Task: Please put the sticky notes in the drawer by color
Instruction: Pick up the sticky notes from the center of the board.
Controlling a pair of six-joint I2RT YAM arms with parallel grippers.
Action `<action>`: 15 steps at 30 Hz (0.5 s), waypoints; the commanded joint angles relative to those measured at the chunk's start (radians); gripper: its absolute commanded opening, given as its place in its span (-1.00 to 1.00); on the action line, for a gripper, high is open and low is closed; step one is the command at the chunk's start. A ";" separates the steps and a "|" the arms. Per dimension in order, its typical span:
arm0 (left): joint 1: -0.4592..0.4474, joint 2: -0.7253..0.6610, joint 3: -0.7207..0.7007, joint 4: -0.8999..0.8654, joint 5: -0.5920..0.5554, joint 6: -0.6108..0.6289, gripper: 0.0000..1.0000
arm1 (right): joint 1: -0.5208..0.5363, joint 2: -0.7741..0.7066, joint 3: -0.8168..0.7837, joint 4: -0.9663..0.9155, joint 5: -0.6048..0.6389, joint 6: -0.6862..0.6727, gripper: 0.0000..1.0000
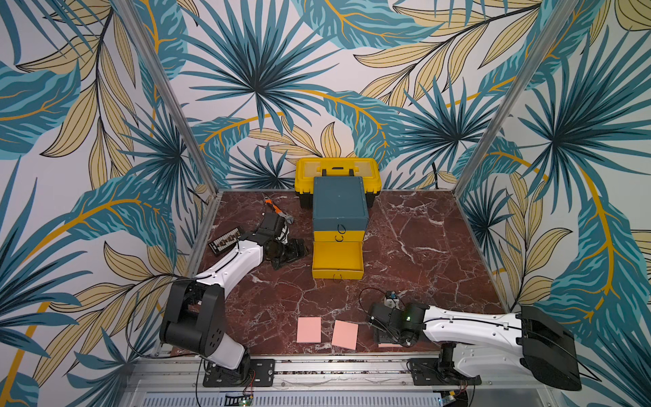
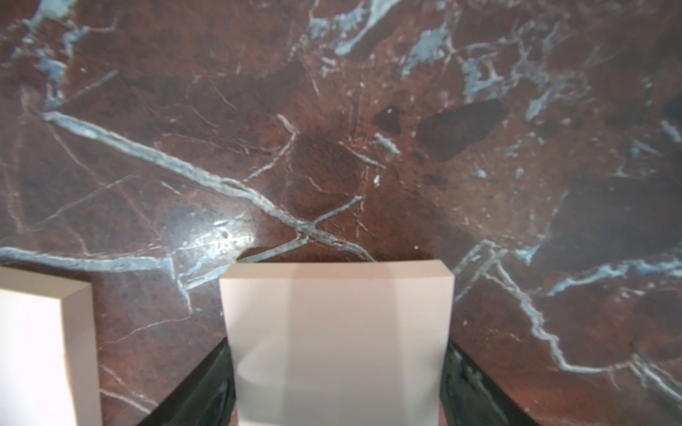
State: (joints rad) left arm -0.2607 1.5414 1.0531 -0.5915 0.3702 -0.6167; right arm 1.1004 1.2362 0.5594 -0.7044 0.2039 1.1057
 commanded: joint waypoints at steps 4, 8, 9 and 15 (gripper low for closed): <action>-0.002 -0.032 -0.013 0.016 -0.005 0.008 0.84 | 0.005 -0.004 -0.003 -0.009 0.000 -0.001 0.58; -0.003 -0.032 -0.014 0.015 -0.009 0.008 0.84 | 0.004 -0.018 0.019 -0.025 0.009 -0.011 0.57; -0.003 -0.031 -0.014 0.016 -0.008 0.009 0.84 | 0.004 -0.020 0.031 -0.039 0.013 -0.013 0.57; -0.002 -0.029 -0.015 0.019 -0.007 0.005 0.84 | 0.004 -0.052 0.188 -0.161 0.088 -0.071 0.59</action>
State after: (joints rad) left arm -0.2607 1.5372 1.0515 -0.5900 0.3702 -0.6170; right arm 1.1004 1.2133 0.6781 -0.7883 0.2291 1.0779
